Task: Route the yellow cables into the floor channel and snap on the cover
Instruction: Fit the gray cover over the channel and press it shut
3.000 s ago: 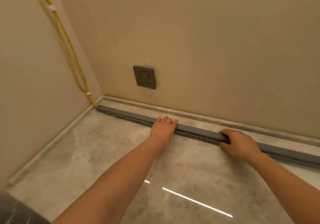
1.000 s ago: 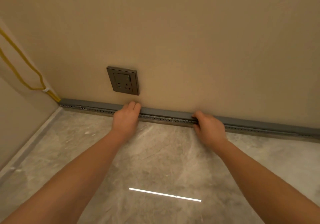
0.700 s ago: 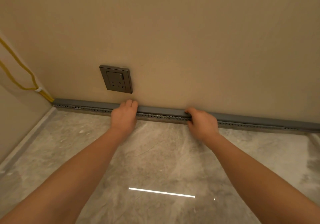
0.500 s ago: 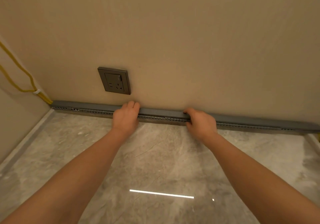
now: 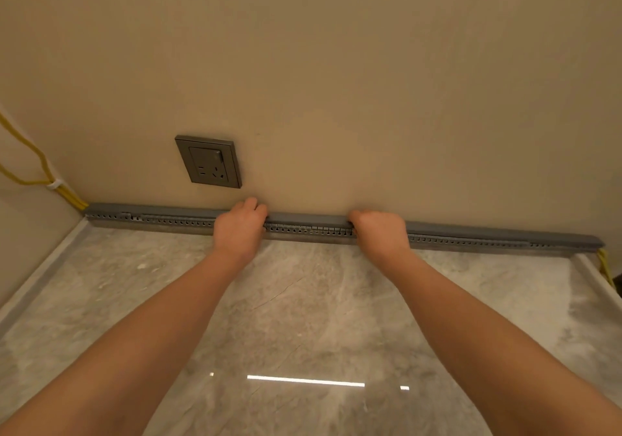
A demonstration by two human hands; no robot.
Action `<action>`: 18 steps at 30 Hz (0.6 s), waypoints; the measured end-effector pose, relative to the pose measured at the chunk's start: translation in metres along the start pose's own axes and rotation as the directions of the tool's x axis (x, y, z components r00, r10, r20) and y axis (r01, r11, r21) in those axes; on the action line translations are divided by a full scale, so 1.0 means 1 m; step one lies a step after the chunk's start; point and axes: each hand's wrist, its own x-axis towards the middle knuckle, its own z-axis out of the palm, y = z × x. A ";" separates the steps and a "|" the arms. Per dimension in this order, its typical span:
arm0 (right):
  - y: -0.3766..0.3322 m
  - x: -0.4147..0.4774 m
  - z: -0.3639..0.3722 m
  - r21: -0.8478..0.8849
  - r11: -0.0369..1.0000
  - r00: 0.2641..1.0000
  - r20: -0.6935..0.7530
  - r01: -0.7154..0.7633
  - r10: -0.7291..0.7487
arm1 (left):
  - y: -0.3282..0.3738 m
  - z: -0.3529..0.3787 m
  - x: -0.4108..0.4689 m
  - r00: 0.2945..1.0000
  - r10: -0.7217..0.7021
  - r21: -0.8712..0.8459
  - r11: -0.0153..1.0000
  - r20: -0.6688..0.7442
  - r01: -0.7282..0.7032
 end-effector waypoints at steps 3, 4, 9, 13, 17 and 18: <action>-0.003 -0.003 0.002 0.005 1.000 1.000 0.001 0.011 -0.011 | 0.003 -0.001 0.002 1.000 0.020 -0.003 1.000 0.013 -0.020; -0.003 -0.005 0.005 0.021 1.000 1.000 -0.005 0.011 -0.011 | 0.004 -0.001 0.003 0.999 0.029 -0.005 1.000 0.016 -0.029; 0.003 -0.010 0.016 0.101 0.995 0.998 -0.067 0.010 -0.003 | 0.016 0.003 0.004 0.997 0.073 -0.043 0.996 -0.016 -0.074; 0.007 -0.013 0.016 0.142 0.990 0.997 -0.076 0.000 0.011 | 0.024 0.004 0.006 0.992 0.120 -0.052 0.991 -0.043 -0.122; 0.013 -0.014 0.016 0.152 0.988 0.997 -0.076 -0.017 0.029 | 0.030 0.003 0.006 0.988 0.142 -0.063 0.987 -0.056 -0.145; 0.014 -0.014 0.016 0.152 0.988 0.997 -0.074 -0.021 0.032 | 0.031 0.004 0.006 0.988 0.143 -0.063 0.987 -0.055 -0.146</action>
